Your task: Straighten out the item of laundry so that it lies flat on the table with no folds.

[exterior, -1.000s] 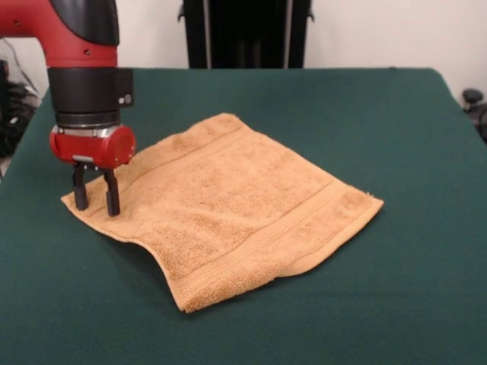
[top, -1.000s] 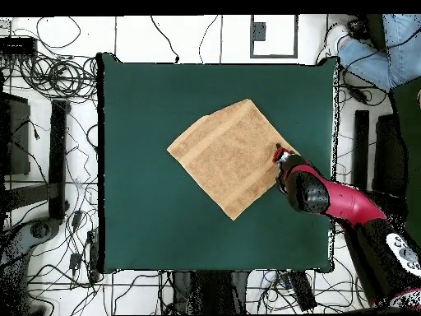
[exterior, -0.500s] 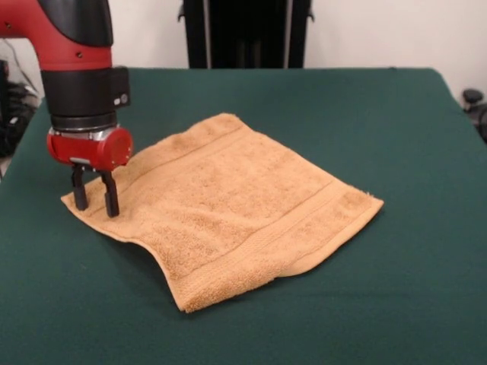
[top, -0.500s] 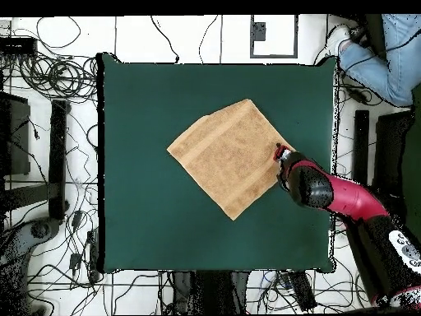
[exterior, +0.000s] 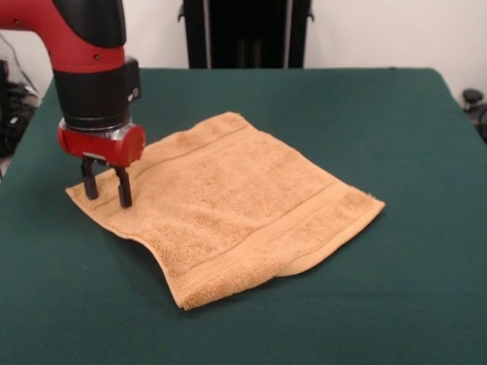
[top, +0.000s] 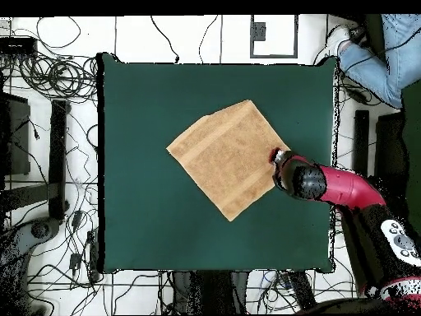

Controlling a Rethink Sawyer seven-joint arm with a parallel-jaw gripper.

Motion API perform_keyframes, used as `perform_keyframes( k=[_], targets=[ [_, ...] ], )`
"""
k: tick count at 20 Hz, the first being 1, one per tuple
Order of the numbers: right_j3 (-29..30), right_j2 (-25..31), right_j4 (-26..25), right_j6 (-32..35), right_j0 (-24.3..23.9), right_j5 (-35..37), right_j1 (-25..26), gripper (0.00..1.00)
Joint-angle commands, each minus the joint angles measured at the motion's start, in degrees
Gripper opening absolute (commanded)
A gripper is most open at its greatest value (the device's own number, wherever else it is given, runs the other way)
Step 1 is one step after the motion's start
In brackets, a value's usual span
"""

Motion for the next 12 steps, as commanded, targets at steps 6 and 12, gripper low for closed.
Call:
perform_keyframes(
  k=[6,12],
  targets=[
    [2.5,-2.0,-1.3,-5.2,2.7,15.2,2.3,1.0],
    [3.7,-1.6,-1.3,-4.8,2.4,16.0,0.8,1.0]
  ],
)
